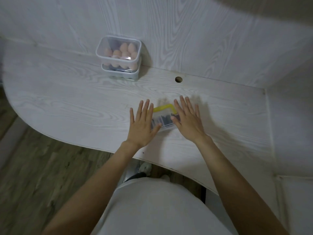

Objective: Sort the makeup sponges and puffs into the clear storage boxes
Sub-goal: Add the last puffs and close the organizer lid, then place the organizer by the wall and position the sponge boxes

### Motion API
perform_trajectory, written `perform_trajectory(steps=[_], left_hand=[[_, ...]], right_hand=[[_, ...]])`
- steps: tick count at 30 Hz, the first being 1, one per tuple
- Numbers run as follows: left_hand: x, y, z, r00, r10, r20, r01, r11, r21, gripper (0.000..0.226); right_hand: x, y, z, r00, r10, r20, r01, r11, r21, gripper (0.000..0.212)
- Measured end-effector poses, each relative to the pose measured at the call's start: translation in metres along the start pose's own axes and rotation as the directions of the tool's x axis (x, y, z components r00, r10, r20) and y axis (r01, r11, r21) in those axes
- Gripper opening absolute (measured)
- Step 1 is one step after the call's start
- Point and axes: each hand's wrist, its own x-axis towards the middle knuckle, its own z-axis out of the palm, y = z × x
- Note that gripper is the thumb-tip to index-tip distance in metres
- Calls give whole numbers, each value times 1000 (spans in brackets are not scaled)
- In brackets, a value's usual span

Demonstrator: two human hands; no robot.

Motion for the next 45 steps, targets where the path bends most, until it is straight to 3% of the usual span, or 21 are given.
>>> perform_trajectory(steps=[4, 10, 16, 20, 22, 24, 25, 26, 28, 30, 33, 36, 41, 45], left_hand=[[-1, -4, 20, 989, -75, 126, 69, 996, 57, 87], [4, -13, 21, 989, 22, 146, -34, 996, 83, 85], [28, -40, 13, 964, 182, 195, -182, 983, -15, 88], [25, -34, 5, 993, 101, 63, -92, 988, -120, 84], [17, -33, -1, 995, -60, -75, 43, 978, -206, 77], [6, -36, -2, 943, -314, -108, 256, 894, -367, 78], [2, -38, -3, 900, -435, -19, 377, 800, -467, 81], [-1, -42, -4, 851, -514, 109, 485, 688, -540, 84], [-4, -45, -3, 762, -560, 326, 616, 471, -631, 78], [-2, -42, -3, 756, -537, 373, 609, 370, -702, 66], [10, -32, -2, 804, -477, 355, 531, 306, -790, 56], [35, -3, 4, 856, -376, 355, 480, 325, -815, 42], [76, 64, 29, 916, -183, 356, 400, 403, -823, 45], [106, 116, 51, 924, -42, 379, 359, 433, -827, 32]], right_hand=[[5, 3, 17, 995, 8, 95, -4, 999, -44, 60], [-1, -3, 29, 999, 47, -6, -48, 992, -120, 66], [-5, -16, 37, 987, 156, -40, -159, 982, -100, 68], [-4, -18, 38, 985, 163, -63, -167, 984, -61, 63], [-5, -15, 33, 981, 156, -118, -140, 981, 130, 63], [-8, -9, 24, 923, 317, -219, -207, 888, 411, 71], [-10, -5, 19, 866, 447, -224, -276, 801, 532, 74], [-11, -1, 16, 812, 556, -176, -340, 697, 631, 75], [-12, 7, 16, 769, 638, 43, -424, 458, 781, 73], [-18, 9, 19, 760, 620, 192, -447, 286, 847, 67], [-35, 14, 19, 746, 659, 91, -418, 359, 834, 60], [-58, 33, 7, 682, 731, -31, -392, 401, 828, 58], [-103, 80, 2, 615, 766, -186, -465, 543, 699, 68], [-139, 117, 5, 590, 795, -140, -478, 484, 733, 76]])
